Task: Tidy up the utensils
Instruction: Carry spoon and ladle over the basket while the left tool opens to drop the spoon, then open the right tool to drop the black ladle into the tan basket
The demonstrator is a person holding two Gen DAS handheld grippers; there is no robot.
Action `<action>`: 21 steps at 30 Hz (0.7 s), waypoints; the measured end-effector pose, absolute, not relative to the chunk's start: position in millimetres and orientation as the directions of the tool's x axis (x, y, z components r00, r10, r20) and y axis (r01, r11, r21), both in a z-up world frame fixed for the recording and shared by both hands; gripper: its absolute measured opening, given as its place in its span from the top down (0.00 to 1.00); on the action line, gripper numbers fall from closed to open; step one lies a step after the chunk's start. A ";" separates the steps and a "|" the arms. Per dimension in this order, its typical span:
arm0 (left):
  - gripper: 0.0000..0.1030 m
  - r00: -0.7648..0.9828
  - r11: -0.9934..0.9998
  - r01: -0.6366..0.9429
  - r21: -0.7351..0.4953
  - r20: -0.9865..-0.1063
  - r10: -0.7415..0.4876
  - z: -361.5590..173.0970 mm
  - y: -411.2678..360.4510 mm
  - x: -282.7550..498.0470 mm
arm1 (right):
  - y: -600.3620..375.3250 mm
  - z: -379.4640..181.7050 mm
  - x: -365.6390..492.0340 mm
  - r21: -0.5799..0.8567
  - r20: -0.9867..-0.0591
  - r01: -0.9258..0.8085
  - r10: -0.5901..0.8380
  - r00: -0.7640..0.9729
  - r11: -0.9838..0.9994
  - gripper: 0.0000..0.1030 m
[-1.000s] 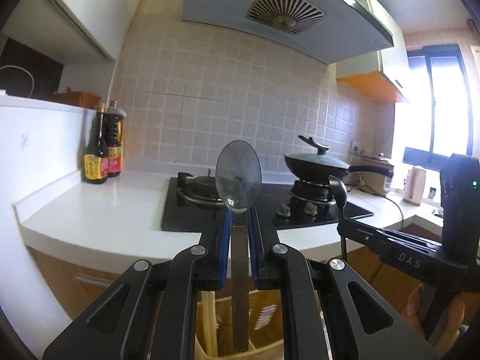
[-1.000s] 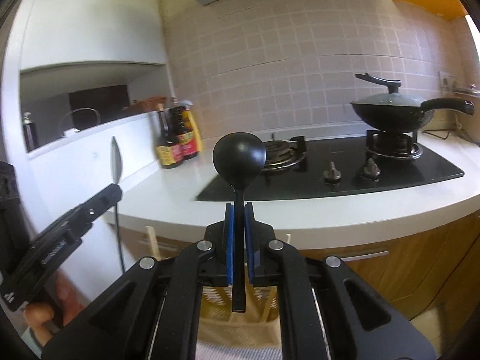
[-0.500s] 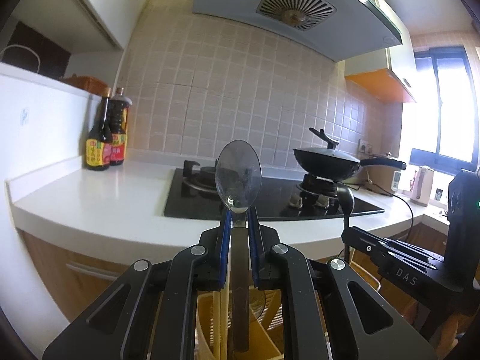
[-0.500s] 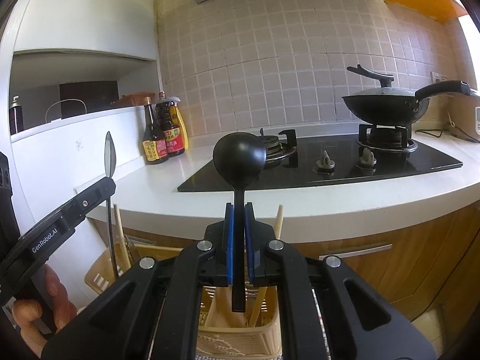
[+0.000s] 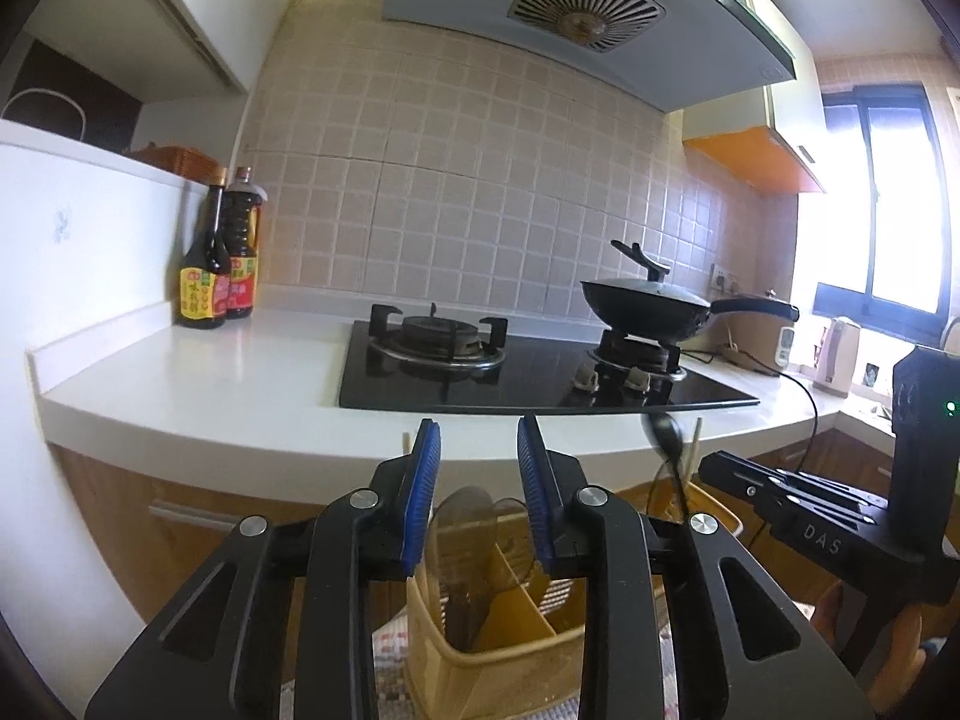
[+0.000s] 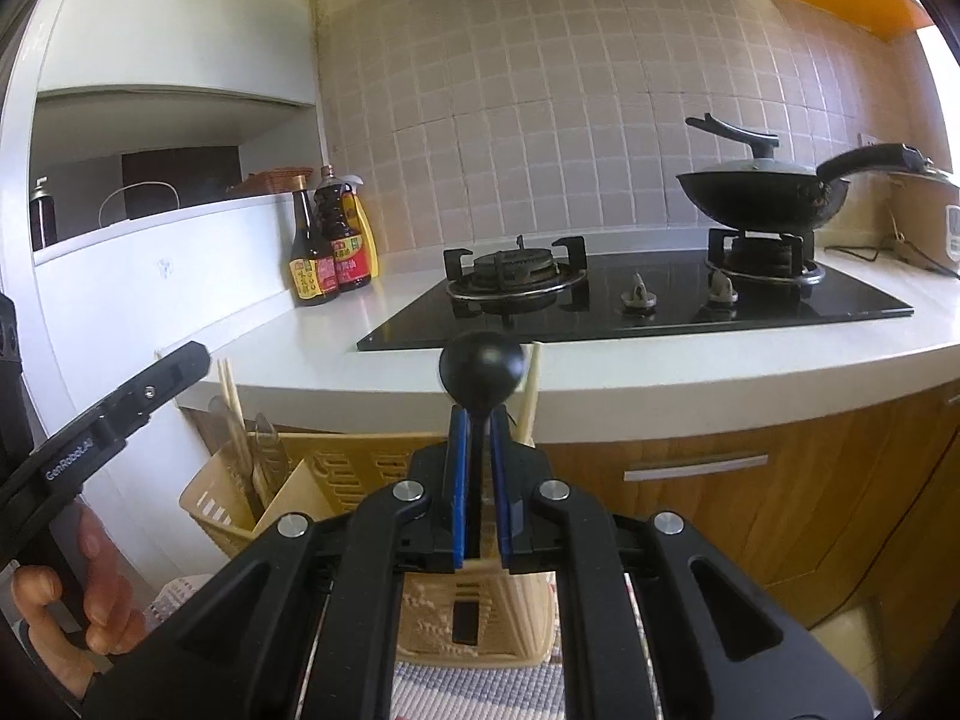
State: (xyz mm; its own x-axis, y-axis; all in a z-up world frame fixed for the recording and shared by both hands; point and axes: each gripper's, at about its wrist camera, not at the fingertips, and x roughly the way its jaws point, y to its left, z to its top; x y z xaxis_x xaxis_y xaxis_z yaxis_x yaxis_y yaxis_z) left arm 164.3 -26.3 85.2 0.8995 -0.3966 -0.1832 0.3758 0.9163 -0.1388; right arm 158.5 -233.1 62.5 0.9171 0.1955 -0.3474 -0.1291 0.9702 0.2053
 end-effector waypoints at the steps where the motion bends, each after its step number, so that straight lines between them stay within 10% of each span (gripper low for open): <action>1: 0.73 0.900 0.917 0.375 -0.132 -0.184 -0.395 85.9 -26.0 162.1 | -233.8 62.5 156.6 0.204 -0.350 -0.127 0.193 0.917 0.971 0.94; 21: 0.67 0.891 0.915 0.381 -0.133 -0.212 -0.402 83.8 -5.9 154.2 | -228.3 65.8 216.9 0.258 -0.688 -0.149 0.290 0.665 0.954 0.94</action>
State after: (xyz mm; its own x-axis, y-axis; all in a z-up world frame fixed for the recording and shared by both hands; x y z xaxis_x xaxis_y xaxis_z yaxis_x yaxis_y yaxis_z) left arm 154.2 -5.9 83.8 0.8910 -0.4016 -0.2116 0.3808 0.9150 -0.1332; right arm 216.9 -228.3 65.8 0.6653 0.2902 -0.6879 -0.1491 0.9544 0.2585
